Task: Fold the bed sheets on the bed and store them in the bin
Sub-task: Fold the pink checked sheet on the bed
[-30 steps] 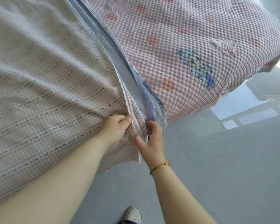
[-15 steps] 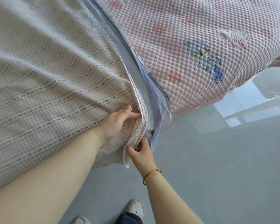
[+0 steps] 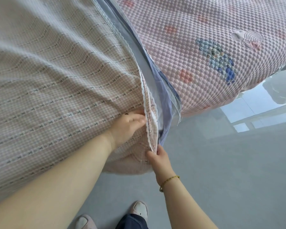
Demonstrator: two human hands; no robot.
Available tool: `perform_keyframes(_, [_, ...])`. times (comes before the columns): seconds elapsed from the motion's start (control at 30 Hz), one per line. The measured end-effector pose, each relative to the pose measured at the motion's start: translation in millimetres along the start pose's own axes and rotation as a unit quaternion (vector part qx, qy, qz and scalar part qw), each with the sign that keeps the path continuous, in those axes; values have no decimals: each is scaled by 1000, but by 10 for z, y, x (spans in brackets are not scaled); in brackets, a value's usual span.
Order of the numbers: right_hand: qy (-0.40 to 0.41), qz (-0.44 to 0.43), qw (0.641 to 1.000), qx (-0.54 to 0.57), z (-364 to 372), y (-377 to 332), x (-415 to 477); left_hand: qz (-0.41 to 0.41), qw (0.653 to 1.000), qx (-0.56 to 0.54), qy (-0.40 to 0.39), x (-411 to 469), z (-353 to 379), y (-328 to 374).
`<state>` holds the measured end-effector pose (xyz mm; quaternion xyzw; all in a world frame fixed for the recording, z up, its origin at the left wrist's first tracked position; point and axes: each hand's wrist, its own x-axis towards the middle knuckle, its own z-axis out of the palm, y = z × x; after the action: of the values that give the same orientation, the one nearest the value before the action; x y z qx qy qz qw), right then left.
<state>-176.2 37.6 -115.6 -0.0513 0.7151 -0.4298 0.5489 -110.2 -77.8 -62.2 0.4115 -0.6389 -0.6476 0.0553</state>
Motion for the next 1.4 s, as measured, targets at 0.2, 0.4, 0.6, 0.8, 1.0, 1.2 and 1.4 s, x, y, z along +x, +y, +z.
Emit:
perform_keyframes(0.2, [-97,28,995,15,-256,-63,-277,38,977,209,-5,-500,194,-276])
perform_keyframes(0.4, [-157,26,976,147,-239,-395,-697,42,964,257,48,-1269,471,-425])
perform_keyframes(0.6, [-190,0,961,202,-22,-734,-1231,129,897,279,319,-1625,678,-344])
perform_keyframes(0.8, [-269,-37,935,229,312,-822,-1627,65,827,261,494,-1790,468,-131])
perform_keyframes(1.0, [-210,-38,940,266,582,-894,-1938,-11,834,210,510,-2248,-56,-175])
perform_keyframes(1.2, [-124,-40,942,309,777,-993,-2083,-85,869,23,487,-2465,-384,-236])
perform_keyframes(1.4, [-42,-56,942,329,717,-1321,-1892,-1,956,19,294,-2459,-859,-56])
